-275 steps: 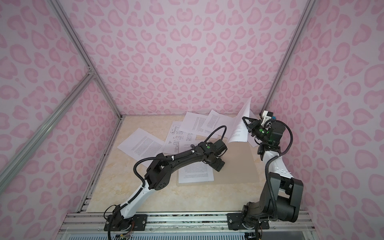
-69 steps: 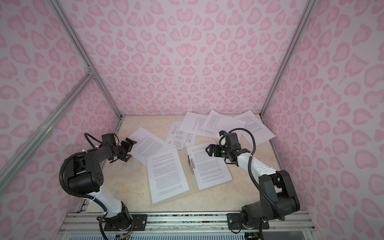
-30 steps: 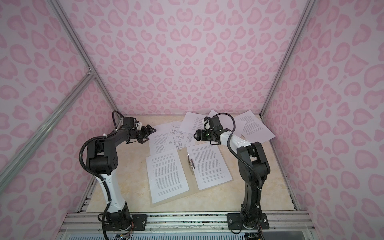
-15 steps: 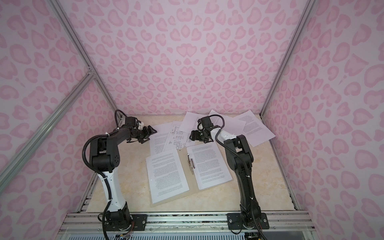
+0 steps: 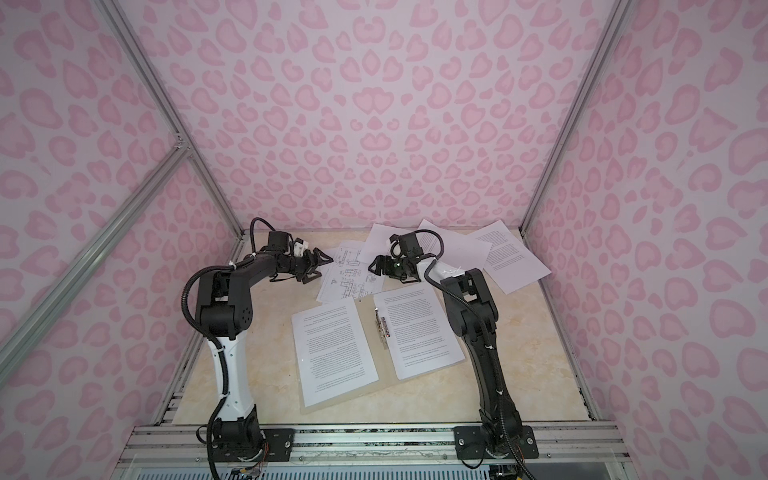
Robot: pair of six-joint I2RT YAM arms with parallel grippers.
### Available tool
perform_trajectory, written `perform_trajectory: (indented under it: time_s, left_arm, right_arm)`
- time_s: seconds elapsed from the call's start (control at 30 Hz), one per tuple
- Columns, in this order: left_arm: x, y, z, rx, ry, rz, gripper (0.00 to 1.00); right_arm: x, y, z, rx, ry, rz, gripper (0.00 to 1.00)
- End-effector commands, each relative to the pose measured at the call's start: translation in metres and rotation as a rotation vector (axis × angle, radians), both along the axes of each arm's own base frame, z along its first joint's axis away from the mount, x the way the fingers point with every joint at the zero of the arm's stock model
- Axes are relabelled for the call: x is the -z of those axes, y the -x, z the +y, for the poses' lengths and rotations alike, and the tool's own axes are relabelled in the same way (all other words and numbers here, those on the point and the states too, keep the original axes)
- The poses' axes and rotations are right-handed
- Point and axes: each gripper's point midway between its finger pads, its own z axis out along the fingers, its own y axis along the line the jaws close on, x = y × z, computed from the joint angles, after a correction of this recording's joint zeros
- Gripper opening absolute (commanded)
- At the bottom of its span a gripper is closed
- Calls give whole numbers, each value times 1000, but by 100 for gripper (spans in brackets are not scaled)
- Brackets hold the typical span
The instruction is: Put the files into the folder
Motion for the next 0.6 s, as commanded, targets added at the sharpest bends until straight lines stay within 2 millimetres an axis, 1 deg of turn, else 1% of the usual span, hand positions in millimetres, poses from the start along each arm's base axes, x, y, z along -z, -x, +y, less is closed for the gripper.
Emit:
perform_trajectory:
  time_s: [0.0, 0.07, 0.13, 0.3, 0.33, 0.43, 0.5, 0.57]
  left_arm:
    - [7, 7, -13, 8, 67, 64, 87]
    - [0, 4, -18, 16, 96, 49, 87]
    - [-2, 4, -21, 21, 107, 47, 86]
    - [-8, 8, -21, 26, 109, 45, 85]
    - [-10, 9, -20, 24, 107, 43, 83]
    - [-8, 11, -12, -2, 59, 66, 71]
    - [-7, 13, -3, -29, 20, 65, 67]
    - [-18, 11, -2, -28, 31, 18, 66]
  right_arm:
    - [17, 9, 5, 10, -25, 86, 83]
    - [14, 6, 9, 7, -55, 80, 83]
    - [12, 4, 14, 4, -74, 74, 83]
    - [12, -3, 22, 8, -111, 83, 82]
    - [13, -2, 23, 6, -114, 83, 82]
    - [15, -2, 25, 6, -119, 91, 82]
    - [18, -1, 25, 6, -125, 96, 82]
    - [18, 0, 26, 6, -131, 98, 82]
